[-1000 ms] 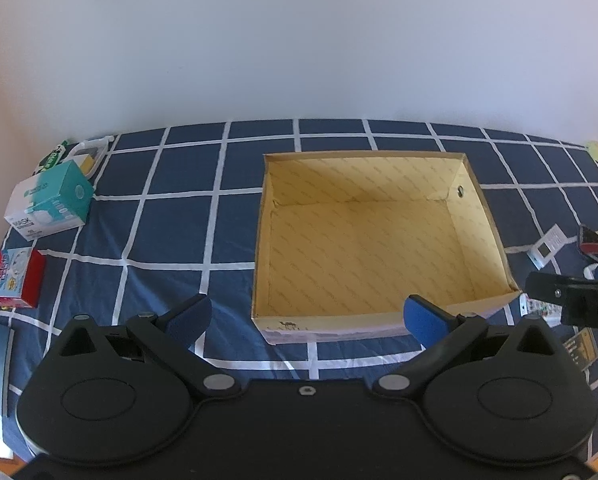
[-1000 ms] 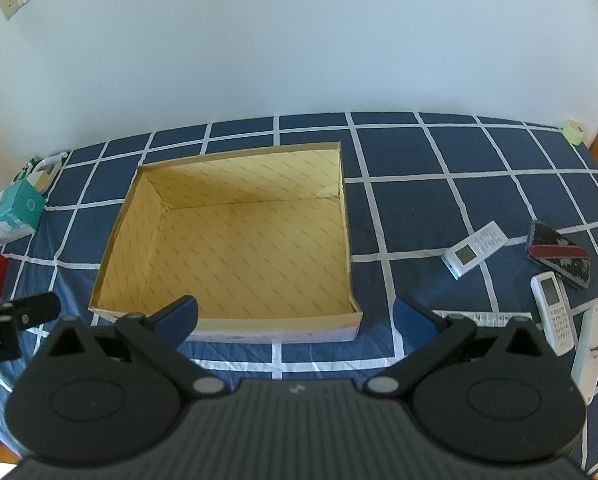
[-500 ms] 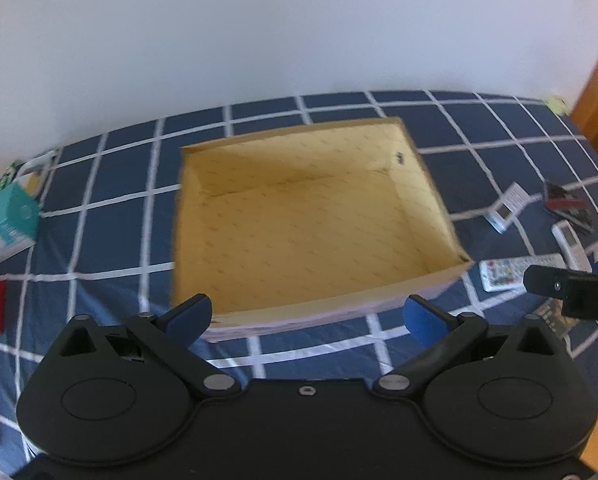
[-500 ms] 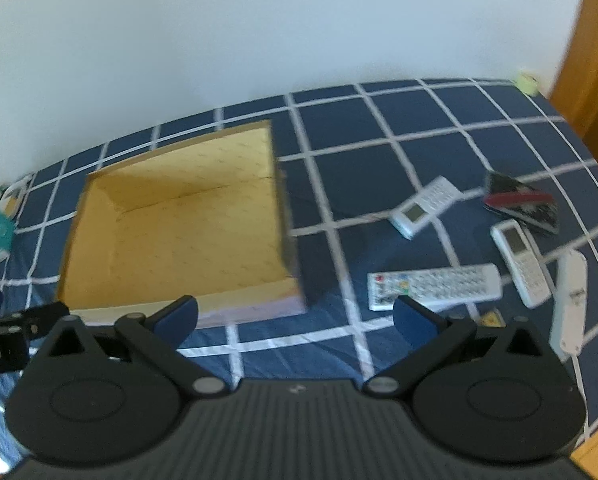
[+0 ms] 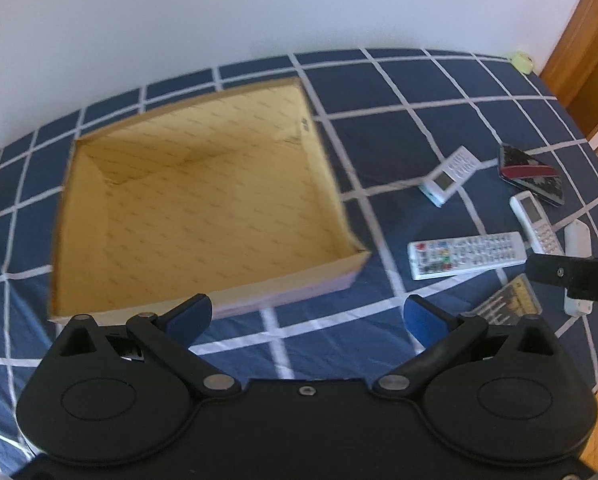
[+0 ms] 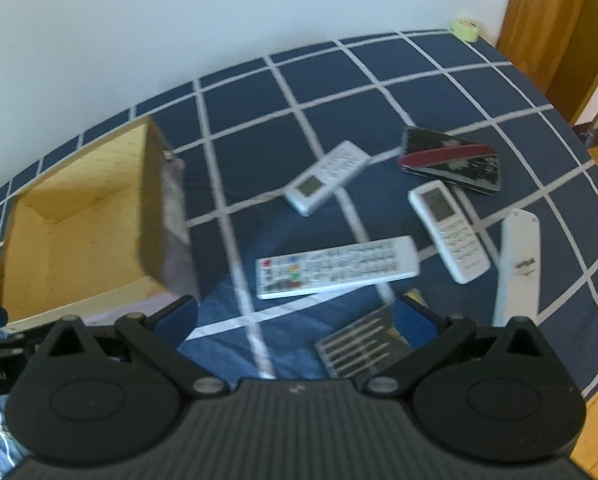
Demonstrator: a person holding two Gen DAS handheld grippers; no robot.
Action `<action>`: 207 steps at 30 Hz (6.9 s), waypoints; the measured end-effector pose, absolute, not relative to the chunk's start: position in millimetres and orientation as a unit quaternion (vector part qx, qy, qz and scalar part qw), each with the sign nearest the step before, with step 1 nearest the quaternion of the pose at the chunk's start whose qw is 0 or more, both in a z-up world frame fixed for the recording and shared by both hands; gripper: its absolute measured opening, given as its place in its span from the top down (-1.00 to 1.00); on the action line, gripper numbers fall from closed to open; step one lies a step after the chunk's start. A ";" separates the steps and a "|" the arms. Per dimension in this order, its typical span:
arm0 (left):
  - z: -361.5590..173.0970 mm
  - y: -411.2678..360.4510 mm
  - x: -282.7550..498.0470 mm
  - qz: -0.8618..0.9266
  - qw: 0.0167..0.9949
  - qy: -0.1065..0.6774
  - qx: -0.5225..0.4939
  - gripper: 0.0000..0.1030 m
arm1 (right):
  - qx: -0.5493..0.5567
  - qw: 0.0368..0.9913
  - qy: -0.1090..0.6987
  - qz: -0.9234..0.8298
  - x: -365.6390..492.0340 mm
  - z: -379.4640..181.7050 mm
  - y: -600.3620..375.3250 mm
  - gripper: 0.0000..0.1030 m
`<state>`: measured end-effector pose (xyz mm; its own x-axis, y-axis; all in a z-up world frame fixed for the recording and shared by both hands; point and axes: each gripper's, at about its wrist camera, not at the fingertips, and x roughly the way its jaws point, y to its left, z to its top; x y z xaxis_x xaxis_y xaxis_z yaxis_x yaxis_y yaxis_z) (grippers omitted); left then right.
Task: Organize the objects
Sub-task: 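Move the right gripper over the long white TV remote beside the box, then close the right gripper on the white TV remote, then carry the white TV remote with the right gripper into the cardboard box, then open the right gripper to release the remote inside the box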
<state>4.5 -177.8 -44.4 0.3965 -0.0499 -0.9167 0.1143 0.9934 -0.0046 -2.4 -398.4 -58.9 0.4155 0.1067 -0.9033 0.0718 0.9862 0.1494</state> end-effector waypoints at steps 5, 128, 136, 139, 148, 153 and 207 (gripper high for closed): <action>-62.5 -216.1 14.3 -0.050 0.821 0.569 0.023 -1.00 | 0.090 0.826 0.556 0.015 16.7 -74.8 -438.1 -1.00; -41.7 -65.8 20.5 0.025 0.844 0.535 -0.024 -0.79 | 0.064 0.817 0.529 0.222 69.0 -56.4 -191.9 -0.80; -53.4 -27.2 54.3 0.020 0.841 0.540 -0.035 -0.79 | 0.052 0.816 0.534 0.216 101.1 -64.6 -150.7 -0.80; -63.6 -15.6 74.1 0.017 0.837 0.545 -0.039 -0.79 | 0.049 0.814 0.539 0.214 120.6 -73.2 -139.2 -0.80; -107.9 4.4 136.3 0.009 0.821 0.569 -0.043 -0.79 | 0.051 0.800 0.563 0.201 181.5 -117.9 -118.6 -0.80; -132.2 10.8 164.3 0.006 0.814 0.579 -0.044 -0.79 | 0.054 0.794 0.574 0.195 209.3 -144.0 -113.5 -0.80; -136.0 8.3 200.3 -0.002 0.809 0.582 -0.077 -0.84 | 0.065 0.798 0.574 0.170 253.1 -151.2 -116.1 -0.82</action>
